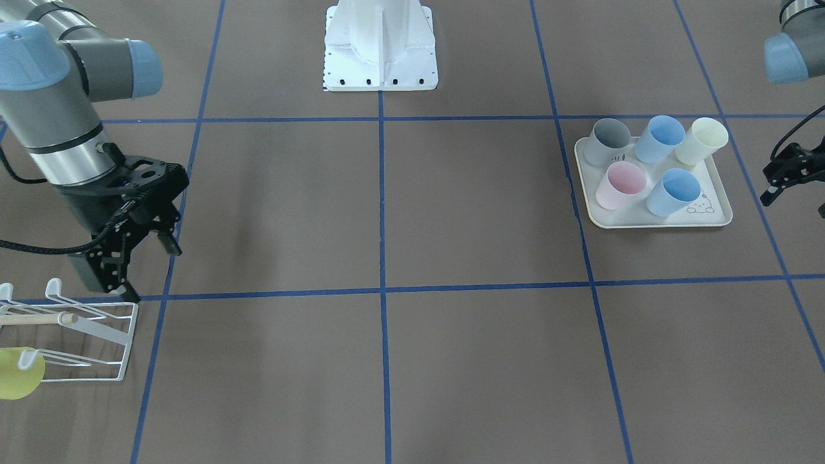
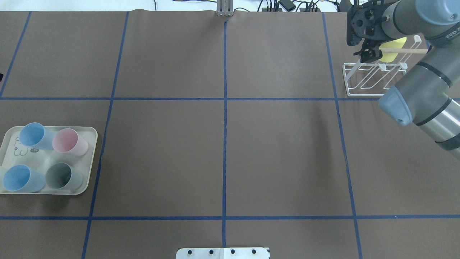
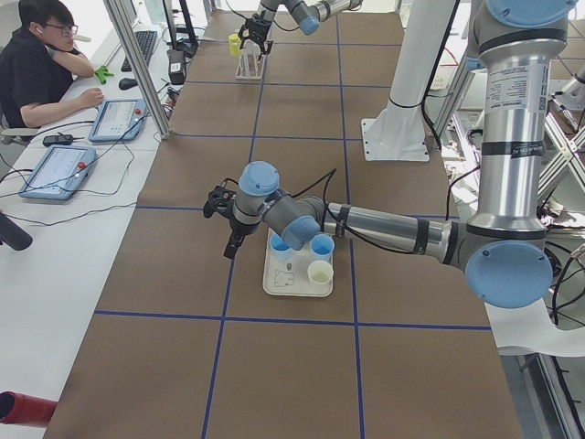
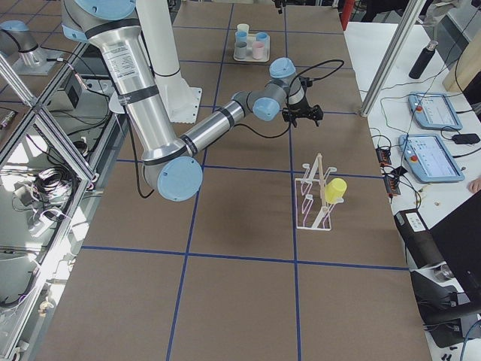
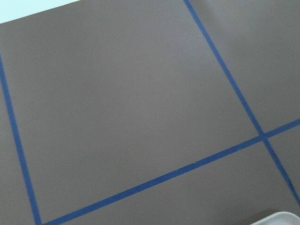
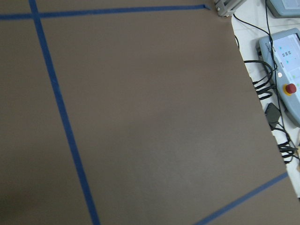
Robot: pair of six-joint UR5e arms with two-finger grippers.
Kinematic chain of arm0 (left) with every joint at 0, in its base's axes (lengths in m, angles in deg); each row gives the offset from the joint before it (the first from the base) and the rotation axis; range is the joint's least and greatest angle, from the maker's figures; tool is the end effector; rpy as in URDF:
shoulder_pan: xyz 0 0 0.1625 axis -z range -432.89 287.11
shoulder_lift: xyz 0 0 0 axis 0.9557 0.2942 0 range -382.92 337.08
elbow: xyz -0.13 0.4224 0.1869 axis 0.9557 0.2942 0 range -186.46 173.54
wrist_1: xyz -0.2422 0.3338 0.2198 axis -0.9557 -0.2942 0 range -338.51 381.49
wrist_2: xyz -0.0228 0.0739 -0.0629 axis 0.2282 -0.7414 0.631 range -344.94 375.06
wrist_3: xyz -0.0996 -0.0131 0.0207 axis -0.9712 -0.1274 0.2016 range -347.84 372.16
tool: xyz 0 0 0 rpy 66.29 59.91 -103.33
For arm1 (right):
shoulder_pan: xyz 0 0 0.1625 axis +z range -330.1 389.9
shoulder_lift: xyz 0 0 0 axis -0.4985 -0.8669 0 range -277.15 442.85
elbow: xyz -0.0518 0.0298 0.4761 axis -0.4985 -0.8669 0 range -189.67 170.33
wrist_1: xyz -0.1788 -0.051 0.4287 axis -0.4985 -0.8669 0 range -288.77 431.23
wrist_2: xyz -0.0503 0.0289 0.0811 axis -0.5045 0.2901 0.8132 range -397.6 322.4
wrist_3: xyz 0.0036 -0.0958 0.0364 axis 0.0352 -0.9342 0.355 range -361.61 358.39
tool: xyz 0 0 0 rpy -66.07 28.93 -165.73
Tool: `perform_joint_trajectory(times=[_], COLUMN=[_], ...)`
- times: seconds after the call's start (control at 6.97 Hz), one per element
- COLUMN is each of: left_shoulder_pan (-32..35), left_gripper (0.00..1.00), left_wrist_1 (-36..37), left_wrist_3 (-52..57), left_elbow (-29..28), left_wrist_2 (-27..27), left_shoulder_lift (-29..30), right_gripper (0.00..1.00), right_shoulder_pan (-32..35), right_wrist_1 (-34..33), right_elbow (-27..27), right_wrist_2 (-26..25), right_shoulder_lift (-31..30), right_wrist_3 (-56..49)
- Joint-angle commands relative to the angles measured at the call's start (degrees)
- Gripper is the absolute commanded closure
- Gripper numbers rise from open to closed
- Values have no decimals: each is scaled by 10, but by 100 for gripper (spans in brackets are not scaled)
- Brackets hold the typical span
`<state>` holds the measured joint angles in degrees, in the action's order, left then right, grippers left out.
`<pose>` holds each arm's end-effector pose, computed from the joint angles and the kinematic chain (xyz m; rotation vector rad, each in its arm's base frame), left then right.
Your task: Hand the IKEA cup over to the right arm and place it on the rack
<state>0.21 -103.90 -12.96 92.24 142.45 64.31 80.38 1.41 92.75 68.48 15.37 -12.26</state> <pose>0.0922 -0.5478 0.5909 0.4243 0.8296 0.1023 -0.3574 -0.5982 0.3238 0.8961 -0.5085 -0.9352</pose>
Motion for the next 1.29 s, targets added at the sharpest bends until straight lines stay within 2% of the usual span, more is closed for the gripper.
perform_joint_trajectory(times=[0.0, 0.29, 0.57, 0.72, 0.86, 1.0, 1.15], left_shoulder_pan=[-80, -148, -168, -169, -169, -169, -169], left_gripper=[0, 0, 1, 21, 55, 75, 85], left_wrist_1=[-103, -106, -107, -107, -106, -106, -105], left_wrist_3=[-122, -170, -168, -169, -169, -168, -166], left_elbow=[0, 0, 0, 0, -2, -1, -1], left_wrist_2=[-28, -62, -64, -64, -65, -64, -64], left_shoulder_lift=[-51, -61, -74, -75, -76, -80, -80], right_gripper=[1, 1, 1, 1, 1, 1, 1], right_shoulder_pan=[-65, -77, -79, -80, -80, -80, -81], right_wrist_1=[1, 1, 1, 1, 1, 1, 1], right_elbow=[26, 30, 30, 30, 30, 30, 30], right_wrist_2=[-2, -3, -3, -4, -3, -3, -3], right_shoulder_lift=[2, 2, 2, 2, 2, 2, 2], right_wrist_3=[158, 165, 165, 165, 165, 164, 164])
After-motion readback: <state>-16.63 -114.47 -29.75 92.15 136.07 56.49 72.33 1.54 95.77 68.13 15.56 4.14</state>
